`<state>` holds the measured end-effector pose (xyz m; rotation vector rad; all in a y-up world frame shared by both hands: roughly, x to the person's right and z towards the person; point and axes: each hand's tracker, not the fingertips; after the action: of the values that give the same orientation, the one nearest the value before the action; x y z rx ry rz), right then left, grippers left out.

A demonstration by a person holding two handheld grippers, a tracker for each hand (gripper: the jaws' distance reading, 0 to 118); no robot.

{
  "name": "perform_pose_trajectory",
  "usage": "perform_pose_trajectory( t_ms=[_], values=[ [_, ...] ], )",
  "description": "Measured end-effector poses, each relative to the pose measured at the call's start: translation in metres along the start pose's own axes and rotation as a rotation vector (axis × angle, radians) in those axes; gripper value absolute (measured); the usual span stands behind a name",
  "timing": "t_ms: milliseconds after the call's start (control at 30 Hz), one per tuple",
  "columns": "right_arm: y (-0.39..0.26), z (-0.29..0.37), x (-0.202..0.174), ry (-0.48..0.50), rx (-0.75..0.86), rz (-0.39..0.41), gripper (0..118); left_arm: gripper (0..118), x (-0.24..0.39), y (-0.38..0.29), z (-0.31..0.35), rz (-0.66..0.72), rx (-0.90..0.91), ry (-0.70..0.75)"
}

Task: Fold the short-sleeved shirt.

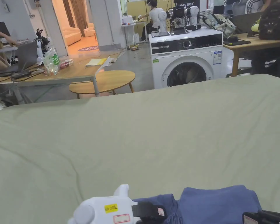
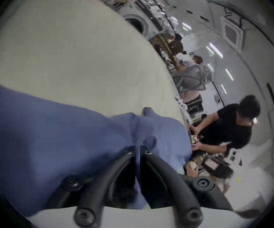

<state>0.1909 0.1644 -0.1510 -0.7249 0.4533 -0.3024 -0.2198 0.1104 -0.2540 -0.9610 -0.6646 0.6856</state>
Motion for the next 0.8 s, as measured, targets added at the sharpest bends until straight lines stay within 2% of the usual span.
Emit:
perform_pose_trajectory(
  t_ms=[33,100,133,167,200,300,333,433,500,533,600,700,767,800],
  values=[
    [0.000,-0.001,-0.001,0.001,-0.001,0.004,0,21,0.004,0.000,0.024,-0.059,0.027,-0.043],
    [0.001,-0.003,-0.002,0.008,0.000,0.007,0,62,0.000,-0.003,0.068,-0.059,0.112,-0.056],
    [0.002,-0.005,-0.002,0.017,0.000,0.001,0,69,-0.009,-0.003,0.091,-0.020,0.155,-0.054],
    [0.002,-0.008,-0.003,0.025,-0.001,-0.004,0,69,-0.017,-0.004,0.108,0.025,0.182,-0.045],
    [0.002,-0.010,-0.004,0.033,-0.003,-0.010,0,83,-0.029,-0.003,0.124,0.076,0.178,-0.005],
    [0.002,-0.017,-0.009,0.060,-0.008,-0.017,0,83,-0.059,-0.012,0.146,0.143,0.218,0.122],
    [0.002,-0.019,-0.011,0.066,-0.010,-0.015,0,83,-0.070,-0.017,0.148,0.190,0.240,0.123],
    [0.000,-0.019,-0.018,0.073,-0.019,-0.001,0,83,-0.102,-0.028,0.134,0.370,0.291,0.012],
    [-0.001,-0.016,-0.021,0.066,-0.022,0.020,0,83,-0.113,-0.032,0.114,0.441,0.275,-0.065],
    [-0.001,-0.014,-0.023,0.053,-0.020,0.032,0,79,-0.115,-0.032,0.104,0.428,0.272,-0.093],
    [-0.002,-0.011,-0.023,0.043,-0.019,0.032,0,58,-0.111,-0.025,0.093,0.407,0.289,-0.106],
    [-0.003,-0.008,-0.019,0.039,-0.015,0.004,0,5,-0.107,-0.021,0.076,0.433,0.257,-0.079],
    [-0.004,-0.006,-0.016,0.032,-0.011,-0.011,0,3,-0.100,-0.024,0.081,0.420,0.303,-0.053],
    [-0.004,-0.005,-0.015,0.032,-0.011,-0.016,0,3,-0.097,-0.025,0.087,0.424,0.333,-0.092]
  ],
)
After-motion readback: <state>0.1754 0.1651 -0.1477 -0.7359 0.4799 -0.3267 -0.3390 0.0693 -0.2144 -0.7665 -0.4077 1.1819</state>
